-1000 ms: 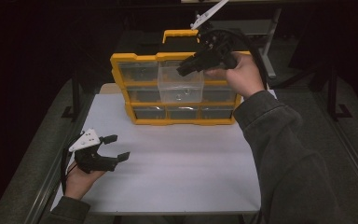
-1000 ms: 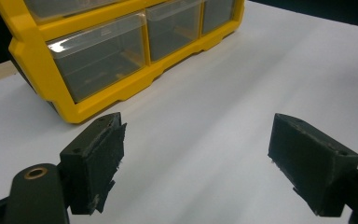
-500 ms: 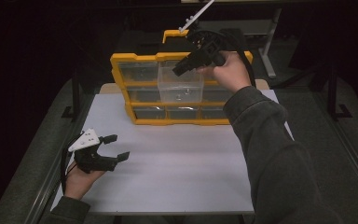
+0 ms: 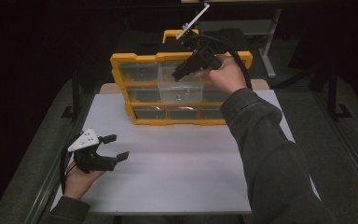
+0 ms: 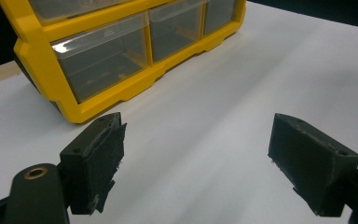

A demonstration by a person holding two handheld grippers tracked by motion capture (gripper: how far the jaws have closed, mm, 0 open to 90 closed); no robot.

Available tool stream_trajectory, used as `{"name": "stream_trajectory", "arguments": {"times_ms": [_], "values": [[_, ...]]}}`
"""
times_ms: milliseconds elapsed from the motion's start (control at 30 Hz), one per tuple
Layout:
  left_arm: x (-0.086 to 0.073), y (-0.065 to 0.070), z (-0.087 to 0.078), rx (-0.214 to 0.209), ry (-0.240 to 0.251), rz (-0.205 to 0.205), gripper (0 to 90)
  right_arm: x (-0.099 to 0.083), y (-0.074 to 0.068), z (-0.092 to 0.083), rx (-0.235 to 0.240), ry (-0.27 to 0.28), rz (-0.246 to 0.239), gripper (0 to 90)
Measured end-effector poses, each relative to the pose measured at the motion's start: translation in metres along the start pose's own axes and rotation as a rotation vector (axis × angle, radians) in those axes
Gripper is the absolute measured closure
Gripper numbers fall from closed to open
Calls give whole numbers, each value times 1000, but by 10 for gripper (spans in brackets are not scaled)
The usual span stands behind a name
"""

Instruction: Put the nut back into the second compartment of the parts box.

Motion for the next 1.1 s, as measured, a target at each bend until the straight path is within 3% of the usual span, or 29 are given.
{"name": "stream_trajectory", "arguments": {"times_ms": [267,467,633,733,1100], "values": [[-1,-1,-1,1,-9,1,178,-2,0,-7,14,31,4,671],[0,0,1,0,3,-10,178,-3,-6,-20,43,60,2,752],[0,-1,1,-3,-14,0,178,-3,-17,-38,94,113,-19,870],[-1,0,1,-2,-16,-19,178,-3,-24,-45,109,133,-22,885],[0,-2,0,2,-10,-1,178,-23,-47,-49,129,153,-45,885]]}}
Point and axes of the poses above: each handheld gripper's, and its own axes: z roughly forward along the jaws, x roughly out of its top, y roughly to its right, the point moved 8 cm from there along z, roughly forward along the jaws, and after that the axes turned 1 degree about z, right-handed, at the moved point
